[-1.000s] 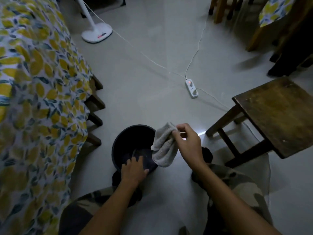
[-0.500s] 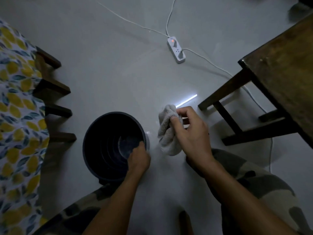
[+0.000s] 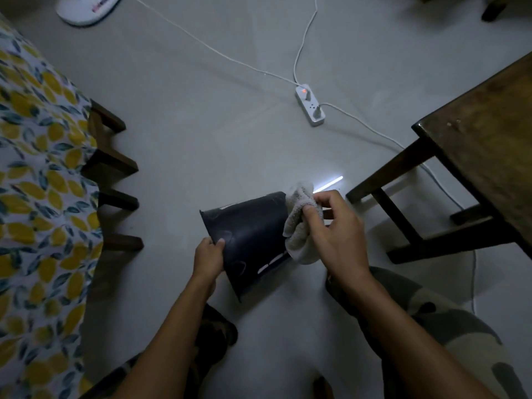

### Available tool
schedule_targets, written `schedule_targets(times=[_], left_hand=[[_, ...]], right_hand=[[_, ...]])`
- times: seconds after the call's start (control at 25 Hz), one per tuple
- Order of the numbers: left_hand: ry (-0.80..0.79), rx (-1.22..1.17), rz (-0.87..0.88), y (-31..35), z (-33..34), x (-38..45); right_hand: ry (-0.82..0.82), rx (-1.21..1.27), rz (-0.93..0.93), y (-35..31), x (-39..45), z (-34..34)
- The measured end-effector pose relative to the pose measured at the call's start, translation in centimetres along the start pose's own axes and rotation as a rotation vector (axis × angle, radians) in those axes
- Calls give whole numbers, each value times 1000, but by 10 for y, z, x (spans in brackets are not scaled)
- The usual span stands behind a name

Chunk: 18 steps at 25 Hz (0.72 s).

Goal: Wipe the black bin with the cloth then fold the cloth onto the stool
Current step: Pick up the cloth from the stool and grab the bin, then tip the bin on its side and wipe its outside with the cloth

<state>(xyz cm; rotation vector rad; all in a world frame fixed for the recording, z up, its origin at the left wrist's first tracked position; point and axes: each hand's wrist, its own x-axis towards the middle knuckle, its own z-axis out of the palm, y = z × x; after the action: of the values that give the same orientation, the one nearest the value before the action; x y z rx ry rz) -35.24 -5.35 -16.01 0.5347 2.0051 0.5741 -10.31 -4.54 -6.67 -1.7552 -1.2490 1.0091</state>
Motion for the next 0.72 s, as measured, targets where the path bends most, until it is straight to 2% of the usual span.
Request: schedule_targets(times=[0.2, 0.32, 0.4, 0.48, 0.56, 0.6, 0.72], left_hand=[[4, -75, -95, -25, 5, 17], [16, 1, -9, -34, -7, 24], [72, 258, 221, -33, -12, 21], [164, 628, 545, -34, -15, 12], [162, 907, 801, -42, -11, 3], [123, 1008, 851, -48, -6, 0], [-13, 1245, 762, -69, 11, -2]], right_hand=[[-32, -25, 7, 2, -1, 5], [-79, -60, -10, 3, -5, 10], [-114, -99, -14, 5, -7, 15], [-140, -127, -12, 6, -8, 20], [-154, -143, -15, 6, -10, 24], [-157, -147, -18, 5, -10, 26], [-166, -147, -20, 5, -12, 29]])
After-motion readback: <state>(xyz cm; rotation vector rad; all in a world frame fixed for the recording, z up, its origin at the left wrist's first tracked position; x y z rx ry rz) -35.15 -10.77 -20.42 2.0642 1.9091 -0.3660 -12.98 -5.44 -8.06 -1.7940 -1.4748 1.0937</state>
